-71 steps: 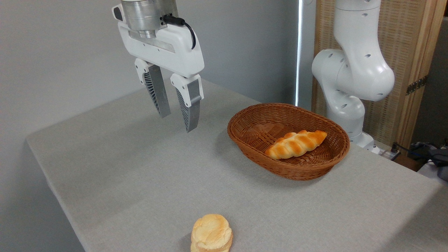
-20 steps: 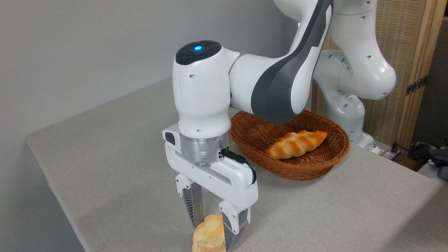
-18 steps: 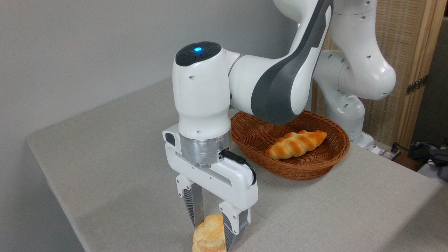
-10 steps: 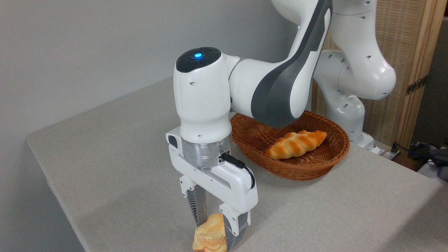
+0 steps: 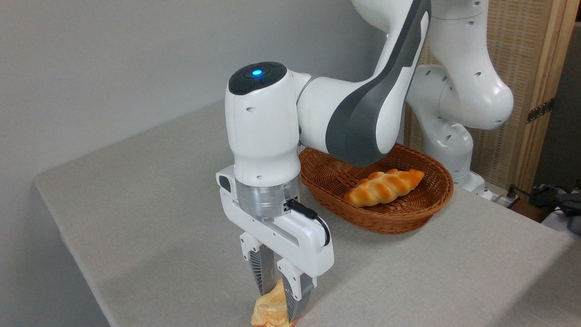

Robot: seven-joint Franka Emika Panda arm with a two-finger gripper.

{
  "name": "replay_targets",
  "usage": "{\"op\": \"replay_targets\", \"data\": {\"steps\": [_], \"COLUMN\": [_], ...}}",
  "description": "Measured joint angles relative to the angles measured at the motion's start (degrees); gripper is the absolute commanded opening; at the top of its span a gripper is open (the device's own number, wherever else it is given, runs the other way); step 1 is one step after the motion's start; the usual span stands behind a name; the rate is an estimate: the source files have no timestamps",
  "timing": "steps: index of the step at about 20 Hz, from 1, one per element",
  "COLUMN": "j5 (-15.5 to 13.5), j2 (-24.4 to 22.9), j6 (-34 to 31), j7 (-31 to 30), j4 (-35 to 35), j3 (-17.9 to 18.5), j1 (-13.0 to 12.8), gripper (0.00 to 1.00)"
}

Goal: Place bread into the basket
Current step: 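Close the gripper on the round bun, then lift the bun and carry it over the wicker basket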

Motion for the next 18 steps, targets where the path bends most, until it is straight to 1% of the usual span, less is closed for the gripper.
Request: {"op": "replay_targets", "data": {"steps": [5,6,8,11,13,16,18], "j5": [0.0,0.0,0.0,0.0,0.0,0.0,0.0], "j2": [-0.4,-0.7,-1.6,-2.4,-3.2,-5.8,-8.7], "j6": [-0.6,-1.8,-6.3,-10.3,-14.2,-24.1,-30.6], "j7": [0.0,0.0,0.2,0.3,0.3,0.3,0.3], "j4": [0.3,0.6,2.3,4.7,6.4,8.7,9.2], "j3": [-0.2,-0.4,-1.1,-1.6,-1.6,-1.5,-1.6], "j1": [-0.1,-0.1,-0.5,-2.6,-4.3,-7.4,-9.7], "gripper": [0.47,0.46,0.45,0.46,0.46,0.46,0.46]}}
